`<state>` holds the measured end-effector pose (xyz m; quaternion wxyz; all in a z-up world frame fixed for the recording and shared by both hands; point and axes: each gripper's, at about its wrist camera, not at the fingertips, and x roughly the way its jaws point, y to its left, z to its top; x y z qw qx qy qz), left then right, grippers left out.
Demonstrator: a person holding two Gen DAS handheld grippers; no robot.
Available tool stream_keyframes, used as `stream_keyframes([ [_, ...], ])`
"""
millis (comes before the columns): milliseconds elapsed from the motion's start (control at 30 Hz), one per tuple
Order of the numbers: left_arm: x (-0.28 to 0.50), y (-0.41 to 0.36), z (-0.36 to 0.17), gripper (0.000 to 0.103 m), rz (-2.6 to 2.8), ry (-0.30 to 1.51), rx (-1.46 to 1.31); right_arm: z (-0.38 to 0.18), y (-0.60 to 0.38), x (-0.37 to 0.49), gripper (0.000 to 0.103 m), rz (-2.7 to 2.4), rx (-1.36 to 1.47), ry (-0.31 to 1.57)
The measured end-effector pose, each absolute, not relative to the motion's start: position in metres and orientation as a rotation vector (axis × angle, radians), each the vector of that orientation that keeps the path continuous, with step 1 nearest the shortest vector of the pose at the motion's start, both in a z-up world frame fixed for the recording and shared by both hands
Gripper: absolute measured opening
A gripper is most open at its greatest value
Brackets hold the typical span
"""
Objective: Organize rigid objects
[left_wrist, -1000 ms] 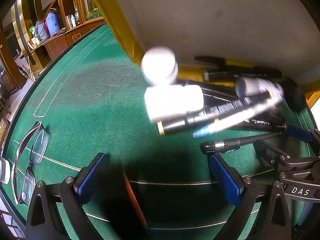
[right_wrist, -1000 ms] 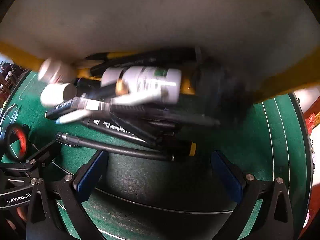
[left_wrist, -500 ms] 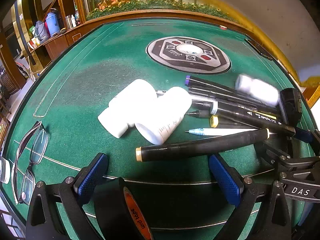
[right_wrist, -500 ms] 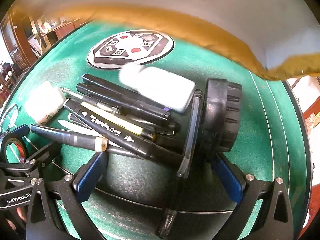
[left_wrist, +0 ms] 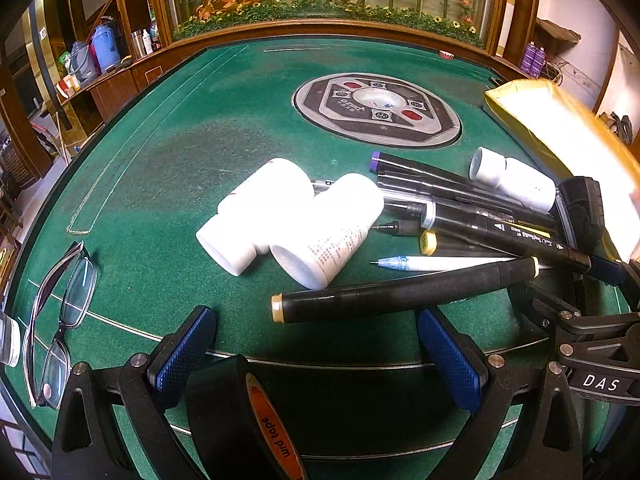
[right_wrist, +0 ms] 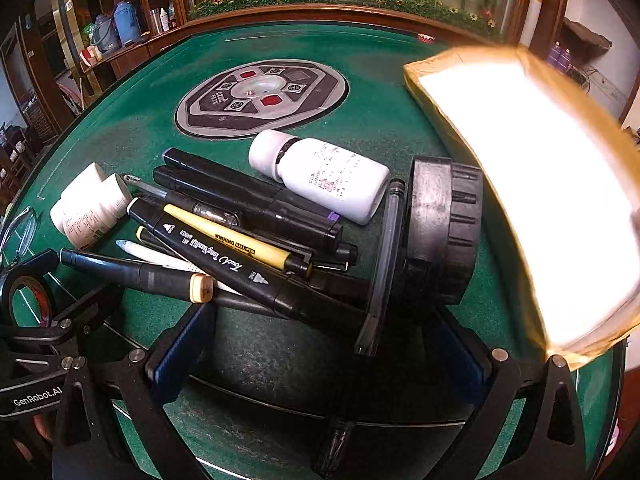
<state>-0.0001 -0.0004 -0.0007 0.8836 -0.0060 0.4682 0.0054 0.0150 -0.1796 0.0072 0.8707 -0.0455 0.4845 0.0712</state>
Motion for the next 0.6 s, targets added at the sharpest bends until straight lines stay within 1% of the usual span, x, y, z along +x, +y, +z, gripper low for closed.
stream_keyframes([
  [600,0.0007,-0.0029,-0.0015,0.103,0.017,0.974,-0.015,0.0051,-0.1789,0.0145,0.103,0.149,-0.095,1.013],
])
